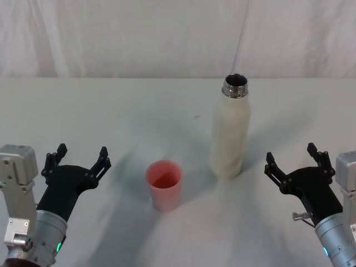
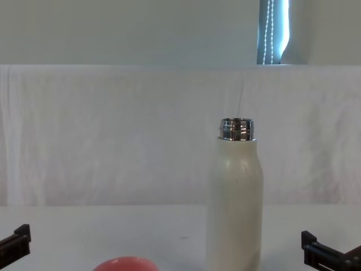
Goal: Grasp the thermos with one hand and pour water into the cup lid.
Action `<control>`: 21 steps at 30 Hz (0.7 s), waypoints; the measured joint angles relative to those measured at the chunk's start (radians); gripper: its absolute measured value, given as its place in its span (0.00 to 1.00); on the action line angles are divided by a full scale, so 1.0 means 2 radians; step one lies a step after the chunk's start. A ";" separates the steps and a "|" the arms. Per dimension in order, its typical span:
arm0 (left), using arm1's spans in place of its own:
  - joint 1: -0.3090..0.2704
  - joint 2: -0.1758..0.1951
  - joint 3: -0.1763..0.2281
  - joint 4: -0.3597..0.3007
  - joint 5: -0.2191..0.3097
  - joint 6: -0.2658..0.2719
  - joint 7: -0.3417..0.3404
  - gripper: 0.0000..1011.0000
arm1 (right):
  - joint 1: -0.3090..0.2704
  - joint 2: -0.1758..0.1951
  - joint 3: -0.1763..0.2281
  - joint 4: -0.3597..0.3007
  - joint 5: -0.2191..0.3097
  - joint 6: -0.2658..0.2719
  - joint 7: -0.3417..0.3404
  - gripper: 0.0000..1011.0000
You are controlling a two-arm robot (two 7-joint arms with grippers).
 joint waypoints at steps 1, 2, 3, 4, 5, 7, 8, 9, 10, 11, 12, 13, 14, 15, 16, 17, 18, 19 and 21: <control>0.000 0.000 0.000 0.000 0.000 0.000 0.000 0.99 | 0.000 0.000 0.000 0.000 0.000 0.000 0.000 0.99; 0.000 0.000 0.000 0.000 0.000 0.000 0.000 0.99 | 0.000 0.000 0.000 0.000 0.000 0.000 0.000 0.99; 0.000 0.000 0.000 0.000 0.000 0.000 0.000 0.99 | 0.000 0.000 0.000 0.000 0.000 0.000 0.000 0.99; 0.000 0.000 0.000 0.000 0.000 0.000 0.000 0.99 | 0.000 0.000 0.000 0.000 0.000 0.000 0.000 0.99; 0.000 0.000 0.000 0.000 0.000 0.000 0.000 0.99 | 0.000 0.000 0.000 0.000 0.000 0.000 0.000 0.99; 0.000 0.000 0.000 0.000 0.000 0.000 0.000 0.99 | 0.000 0.000 0.000 0.000 0.000 0.000 0.000 0.99; 0.000 0.000 0.000 0.000 0.000 0.000 0.000 0.99 | 0.000 0.000 0.000 0.000 0.000 0.000 0.000 0.99; 0.000 0.000 0.000 0.000 0.000 0.000 0.000 0.99 | 0.000 0.000 0.000 0.000 0.000 0.000 0.000 0.99; 0.000 0.000 0.000 0.000 0.000 0.000 0.000 0.99 | 0.000 0.000 0.000 0.000 0.000 0.000 0.000 0.99; 0.000 0.000 0.000 0.000 0.000 0.000 0.000 0.99 | 0.000 0.000 0.000 0.000 0.000 0.000 0.000 0.99; 0.000 0.000 0.000 0.000 0.000 0.000 0.000 0.99 | 0.000 0.000 0.000 0.000 0.000 0.000 0.000 0.99; 0.000 0.000 0.000 0.000 0.000 0.000 0.000 0.99 | 0.000 0.000 0.000 0.000 0.000 0.000 0.000 0.99; 0.000 0.000 0.000 0.000 0.000 0.000 0.000 0.99 | 0.000 0.000 0.000 0.000 0.000 0.000 0.000 0.99; 0.000 0.000 0.000 0.000 0.000 0.000 0.000 0.99 | 0.000 0.000 0.000 0.000 0.000 0.000 0.000 0.99; 0.000 0.000 0.000 0.000 0.000 0.000 0.000 0.99 | 0.000 0.000 0.000 0.000 0.000 0.000 0.000 0.99; 0.000 0.000 0.000 0.000 0.000 0.000 0.000 0.99 | 0.000 0.000 0.000 0.000 0.000 0.000 0.000 0.99; 0.000 0.000 0.000 0.000 0.000 0.000 0.000 0.99 | 0.000 0.000 0.000 0.000 0.000 0.000 0.000 0.99; 0.000 0.000 0.000 0.000 0.000 0.000 0.000 0.99 | 0.000 0.000 0.000 0.000 0.000 0.000 0.000 0.99; 0.000 0.000 0.000 0.000 0.000 0.000 0.000 0.99 | 0.000 0.000 0.000 0.000 0.000 0.000 0.000 0.99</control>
